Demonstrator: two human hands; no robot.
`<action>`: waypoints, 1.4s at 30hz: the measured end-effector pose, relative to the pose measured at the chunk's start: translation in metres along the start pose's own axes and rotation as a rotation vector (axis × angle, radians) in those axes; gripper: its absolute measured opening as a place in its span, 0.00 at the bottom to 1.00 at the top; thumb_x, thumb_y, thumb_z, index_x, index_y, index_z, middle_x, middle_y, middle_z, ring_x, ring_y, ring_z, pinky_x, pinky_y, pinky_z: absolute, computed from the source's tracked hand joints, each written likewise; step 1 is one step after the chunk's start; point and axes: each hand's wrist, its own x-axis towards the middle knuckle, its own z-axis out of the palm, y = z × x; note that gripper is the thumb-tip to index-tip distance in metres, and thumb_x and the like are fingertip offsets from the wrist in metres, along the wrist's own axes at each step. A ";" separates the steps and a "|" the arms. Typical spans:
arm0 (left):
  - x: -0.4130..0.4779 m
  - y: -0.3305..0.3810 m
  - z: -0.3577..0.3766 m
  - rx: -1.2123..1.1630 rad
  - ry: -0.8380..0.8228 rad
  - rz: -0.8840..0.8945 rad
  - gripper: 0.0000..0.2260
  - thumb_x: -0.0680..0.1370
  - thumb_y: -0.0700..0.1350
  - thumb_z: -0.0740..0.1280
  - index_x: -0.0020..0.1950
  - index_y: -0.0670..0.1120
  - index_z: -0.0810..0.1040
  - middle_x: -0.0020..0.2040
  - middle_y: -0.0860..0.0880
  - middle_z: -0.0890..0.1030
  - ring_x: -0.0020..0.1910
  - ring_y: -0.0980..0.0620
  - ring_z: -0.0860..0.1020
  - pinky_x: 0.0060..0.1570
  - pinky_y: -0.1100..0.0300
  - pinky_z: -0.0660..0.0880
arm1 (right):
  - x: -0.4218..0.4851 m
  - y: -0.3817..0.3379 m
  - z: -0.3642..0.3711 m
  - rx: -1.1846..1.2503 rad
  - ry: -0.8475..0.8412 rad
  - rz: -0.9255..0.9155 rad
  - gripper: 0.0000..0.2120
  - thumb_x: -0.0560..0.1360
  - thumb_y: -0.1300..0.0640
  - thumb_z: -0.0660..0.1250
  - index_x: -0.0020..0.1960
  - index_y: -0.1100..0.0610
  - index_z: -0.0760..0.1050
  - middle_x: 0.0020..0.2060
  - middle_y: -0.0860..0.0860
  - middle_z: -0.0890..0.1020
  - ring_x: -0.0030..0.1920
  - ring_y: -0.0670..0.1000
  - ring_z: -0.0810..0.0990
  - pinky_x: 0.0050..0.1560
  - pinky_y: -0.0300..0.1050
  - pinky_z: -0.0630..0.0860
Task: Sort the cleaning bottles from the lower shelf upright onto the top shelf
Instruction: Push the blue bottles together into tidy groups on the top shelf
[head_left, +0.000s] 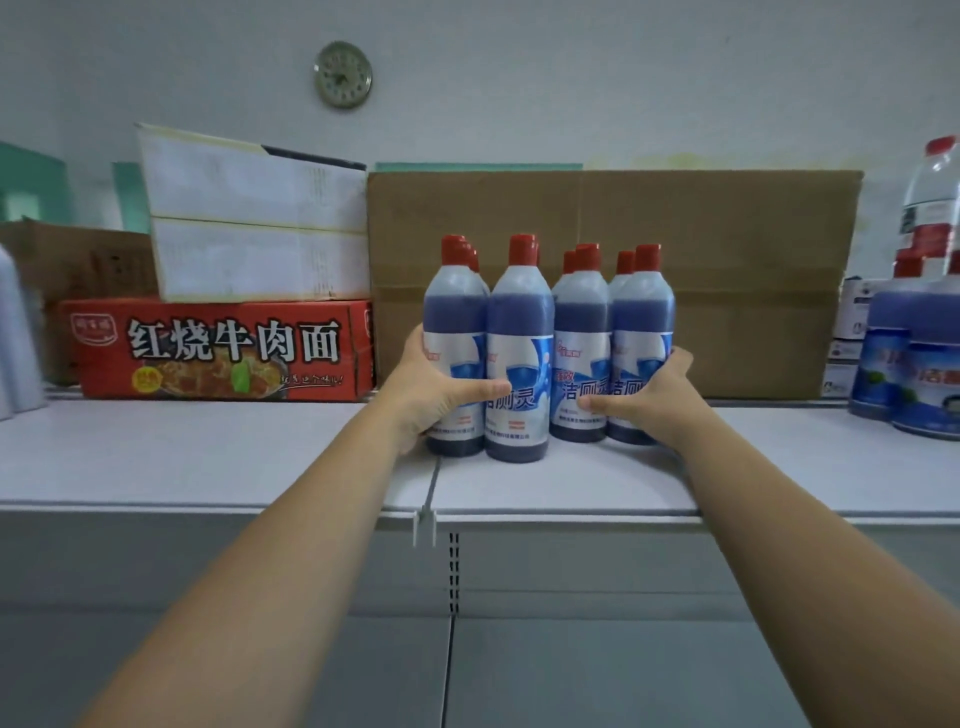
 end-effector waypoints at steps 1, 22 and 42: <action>0.000 -0.001 0.000 0.003 0.006 0.002 0.59 0.44 0.59 0.87 0.72 0.57 0.65 0.63 0.54 0.80 0.61 0.50 0.80 0.62 0.41 0.77 | -0.001 0.000 0.000 -0.003 -0.002 -0.001 0.46 0.66 0.60 0.82 0.71 0.58 0.54 0.58 0.51 0.71 0.57 0.50 0.73 0.58 0.49 0.73; -0.001 -0.002 0.007 0.086 0.089 0.039 0.49 0.61 0.49 0.85 0.75 0.52 0.60 0.66 0.53 0.76 0.63 0.51 0.77 0.65 0.44 0.75 | -0.005 -0.006 0.000 -0.075 -0.009 -0.002 0.46 0.68 0.58 0.80 0.73 0.58 0.51 0.66 0.54 0.71 0.61 0.51 0.73 0.64 0.52 0.72; -0.003 -0.002 0.008 0.134 0.094 0.044 0.51 0.63 0.51 0.84 0.78 0.52 0.56 0.70 0.52 0.73 0.62 0.52 0.74 0.64 0.48 0.74 | -0.007 -0.005 0.002 -0.103 -0.022 0.051 0.45 0.71 0.59 0.78 0.75 0.58 0.49 0.68 0.55 0.70 0.68 0.56 0.73 0.67 0.54 0.72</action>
